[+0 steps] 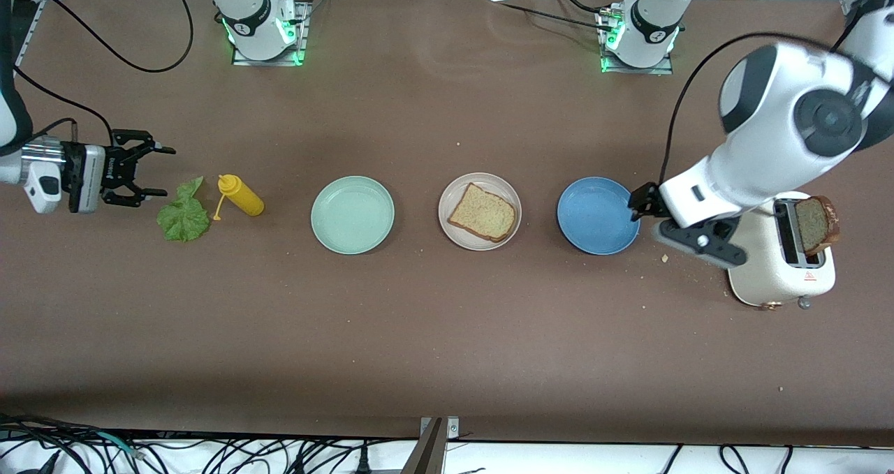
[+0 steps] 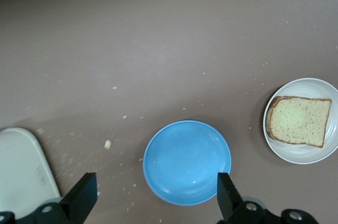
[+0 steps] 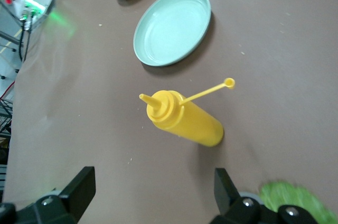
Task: Make sandwich in beige plate with both arms
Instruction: 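Raise the left gripper toward the toaster while the right gripper reaches the bottle, then close the right gripper around the yellow squeeze bottle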
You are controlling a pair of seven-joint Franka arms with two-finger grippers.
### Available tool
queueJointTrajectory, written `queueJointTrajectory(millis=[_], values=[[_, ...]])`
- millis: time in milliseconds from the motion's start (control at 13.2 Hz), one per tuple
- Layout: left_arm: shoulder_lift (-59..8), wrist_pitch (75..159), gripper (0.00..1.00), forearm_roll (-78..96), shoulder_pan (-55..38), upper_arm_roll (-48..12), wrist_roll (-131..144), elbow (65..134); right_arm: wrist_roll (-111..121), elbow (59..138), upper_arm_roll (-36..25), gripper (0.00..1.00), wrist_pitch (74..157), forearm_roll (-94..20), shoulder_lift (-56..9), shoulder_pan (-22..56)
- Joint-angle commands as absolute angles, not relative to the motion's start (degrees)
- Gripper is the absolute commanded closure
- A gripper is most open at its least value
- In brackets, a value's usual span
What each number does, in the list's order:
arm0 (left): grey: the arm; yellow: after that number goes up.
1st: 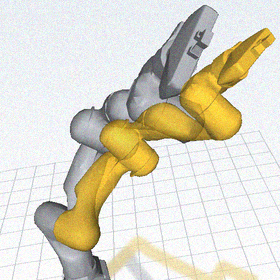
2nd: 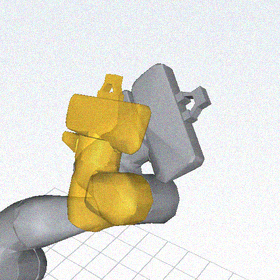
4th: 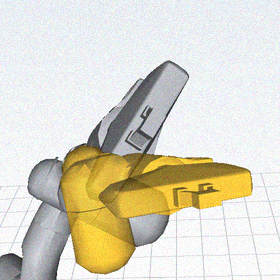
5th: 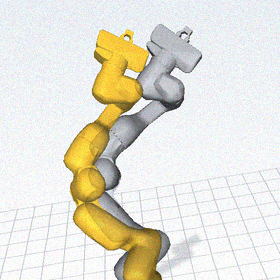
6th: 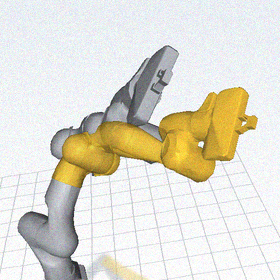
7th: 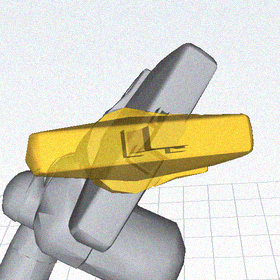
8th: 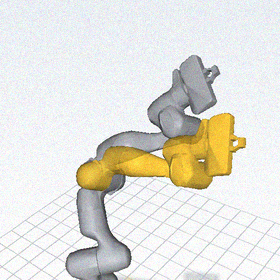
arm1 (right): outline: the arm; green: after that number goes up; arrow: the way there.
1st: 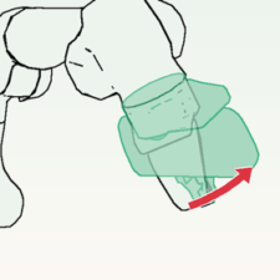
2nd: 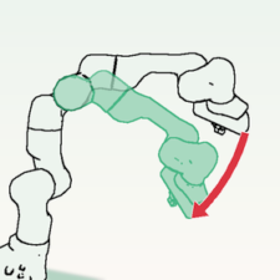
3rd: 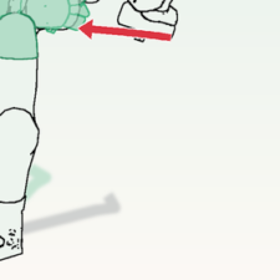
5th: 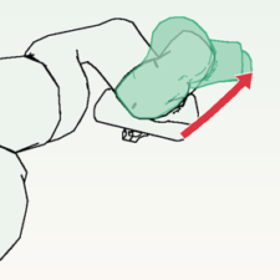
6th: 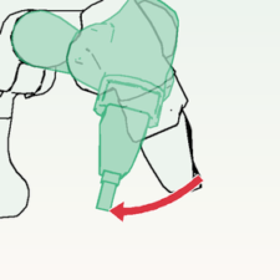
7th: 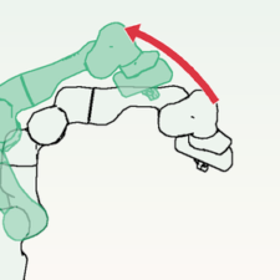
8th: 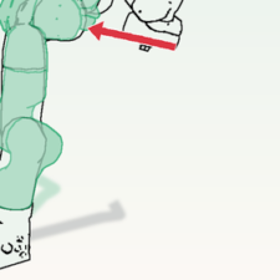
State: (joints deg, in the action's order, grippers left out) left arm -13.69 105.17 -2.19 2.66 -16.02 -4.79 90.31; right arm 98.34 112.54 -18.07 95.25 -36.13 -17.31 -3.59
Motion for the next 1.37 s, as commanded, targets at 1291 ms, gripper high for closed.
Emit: queueJointTrajectory(millis=[1291], values=[[-1.05,94.13,0.00,1.05,-0.97,-4.66,2.29,92.64,140.10,116.54,-17.67,0.01,95.20,-63.37,-36.11,-5.98]])
